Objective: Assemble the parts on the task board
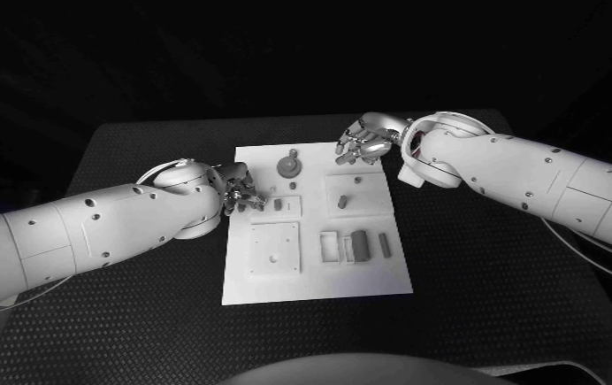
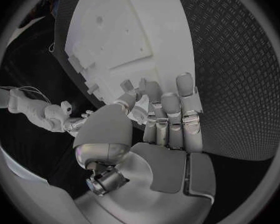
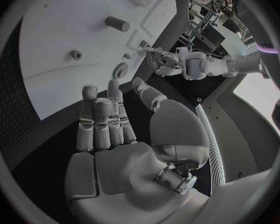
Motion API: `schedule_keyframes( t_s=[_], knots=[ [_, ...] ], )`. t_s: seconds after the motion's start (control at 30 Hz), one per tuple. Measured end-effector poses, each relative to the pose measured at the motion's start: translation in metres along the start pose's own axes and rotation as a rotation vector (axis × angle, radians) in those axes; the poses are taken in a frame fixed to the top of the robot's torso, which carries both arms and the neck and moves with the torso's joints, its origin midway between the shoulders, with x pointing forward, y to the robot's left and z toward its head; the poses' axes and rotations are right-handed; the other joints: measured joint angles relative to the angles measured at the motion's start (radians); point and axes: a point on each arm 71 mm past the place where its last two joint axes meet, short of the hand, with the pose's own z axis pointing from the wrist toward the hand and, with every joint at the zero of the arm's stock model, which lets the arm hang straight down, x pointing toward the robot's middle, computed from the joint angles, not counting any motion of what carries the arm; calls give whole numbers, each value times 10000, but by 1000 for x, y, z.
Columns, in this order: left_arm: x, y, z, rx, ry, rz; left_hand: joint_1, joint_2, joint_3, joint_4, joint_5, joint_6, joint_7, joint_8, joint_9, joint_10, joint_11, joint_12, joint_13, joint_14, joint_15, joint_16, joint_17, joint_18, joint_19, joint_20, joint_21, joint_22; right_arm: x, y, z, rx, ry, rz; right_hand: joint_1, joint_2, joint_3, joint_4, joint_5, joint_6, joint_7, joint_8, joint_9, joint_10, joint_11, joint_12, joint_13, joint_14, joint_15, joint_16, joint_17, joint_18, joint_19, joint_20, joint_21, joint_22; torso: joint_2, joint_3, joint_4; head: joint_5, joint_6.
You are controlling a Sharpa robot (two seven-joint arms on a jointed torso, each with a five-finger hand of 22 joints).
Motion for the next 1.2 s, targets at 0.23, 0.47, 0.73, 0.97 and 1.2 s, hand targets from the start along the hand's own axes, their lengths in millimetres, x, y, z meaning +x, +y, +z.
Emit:
schedule_keyframes(
  t_s=[0.23,0.47,0.73,0.97,1.2],
  knots=[
    [2,0,0,8,-38,-33,0,0,0,0,0,-11,-11,46,29,0,0,0,0,6,-2,0,0,0,-38,-35,0,-1,0,0,0,3,1,1,0,0,0,0,0,0,0,0,-1,0,0,0,0,1,1,0,0,1,0,0,0,0,2,4,-4,1,-19],
    [2,1,0,20,-89,-57,-47,-86,137,50,-3,-14,-13,0,14,35,36,-52,-6,24,13,0,0,1,-39,-34,0,-2,0,-1,0,10,-2,1,0,0,0,0,0,1,-1,-1,-2,0,0,0,0,3,3,0,0,3,0,0,0,0,2,4,-5,-6,-30],
    [3,1,1,0,-108,-110,-687,-817,1105,-690,-116,-15,-14,-80,4,39,33,-112,-15,117,-24,-14,-1,0,-39,-32,2,0,0,-1,0,15,-1,3,0,0,0,0,0,2,-2,-35,-3,0,0,0,0,16,16,0,0,2,0,0,0,0,1,0,-5,-7,-12],
    [4,3,1,-37,-98,-188,-1283,-1256,1075,-498,-941,-12,-17,-219,-39,39,32,-152,-15,154,-69,-41,19,0,4,-72,-79,5,0,-1,0,18,1,6,0,0,0,0,0,14,-14,-35,-4,0,0,0,0,17,17,0,0,3,0,0,0,0,-1,0,-5,-7,-12],
    [5,4,1,-58,-64,-301,-1608,-1584,1135,164,-1786,-11,-45,-233,-19,72,0,-184,12,129,-95,-77,47,1,-23,-99,-143,4,0,-1,0,22,0,7,0,0,0,0,0,16,-16,-35,-1,0,0,0,0,18,18,0,0,4,-9,-9,0,0,-1,-2,-6,-7,-8]
  ],
)
